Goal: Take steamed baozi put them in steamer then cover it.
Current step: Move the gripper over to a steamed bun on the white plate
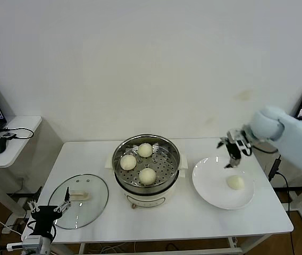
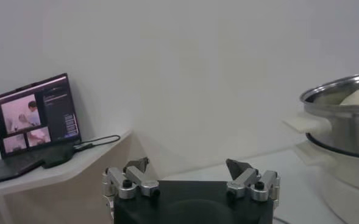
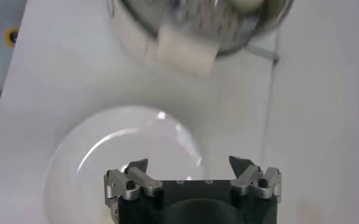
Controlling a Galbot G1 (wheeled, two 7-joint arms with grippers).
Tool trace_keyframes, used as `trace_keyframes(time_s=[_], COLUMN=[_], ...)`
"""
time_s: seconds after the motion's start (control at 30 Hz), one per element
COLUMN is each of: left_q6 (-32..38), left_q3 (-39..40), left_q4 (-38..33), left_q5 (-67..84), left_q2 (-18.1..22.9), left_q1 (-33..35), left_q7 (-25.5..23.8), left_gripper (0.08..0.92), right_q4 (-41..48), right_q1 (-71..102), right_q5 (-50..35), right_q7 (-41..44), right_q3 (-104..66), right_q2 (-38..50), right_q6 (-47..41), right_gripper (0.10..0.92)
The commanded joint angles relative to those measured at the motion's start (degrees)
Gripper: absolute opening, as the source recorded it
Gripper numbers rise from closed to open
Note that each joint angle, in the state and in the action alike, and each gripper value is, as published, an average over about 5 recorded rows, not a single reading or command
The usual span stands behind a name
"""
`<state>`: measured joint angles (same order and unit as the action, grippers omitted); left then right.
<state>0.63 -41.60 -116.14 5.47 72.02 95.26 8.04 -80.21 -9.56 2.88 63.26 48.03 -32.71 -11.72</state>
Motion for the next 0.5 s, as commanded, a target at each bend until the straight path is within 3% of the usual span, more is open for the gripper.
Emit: trace_keyframes(time_s=[0.03,0.5], left_q6=[-0.05,-0.1], left_q3=[0.08,-0.27], left_q4=[-0.1,-0.06], left_q5=[-0.2,-0.27], left_q2=[0.12,0.16], left_q1=[0.21,0.41], left_q7=[-0.02,-0.07], left_gripper=[0.823,0.823], right_q4=[5.46,14.85], right_q1=[18.14,21.65], right_q5=[9.55,14.99], right_q7=[0.02,-2.1], right_q3=[-13.55,-17.04], right_q2=[2.84,-6.33], right_q6=[1.53,2.86], right_gripper=[0.823,0.823])
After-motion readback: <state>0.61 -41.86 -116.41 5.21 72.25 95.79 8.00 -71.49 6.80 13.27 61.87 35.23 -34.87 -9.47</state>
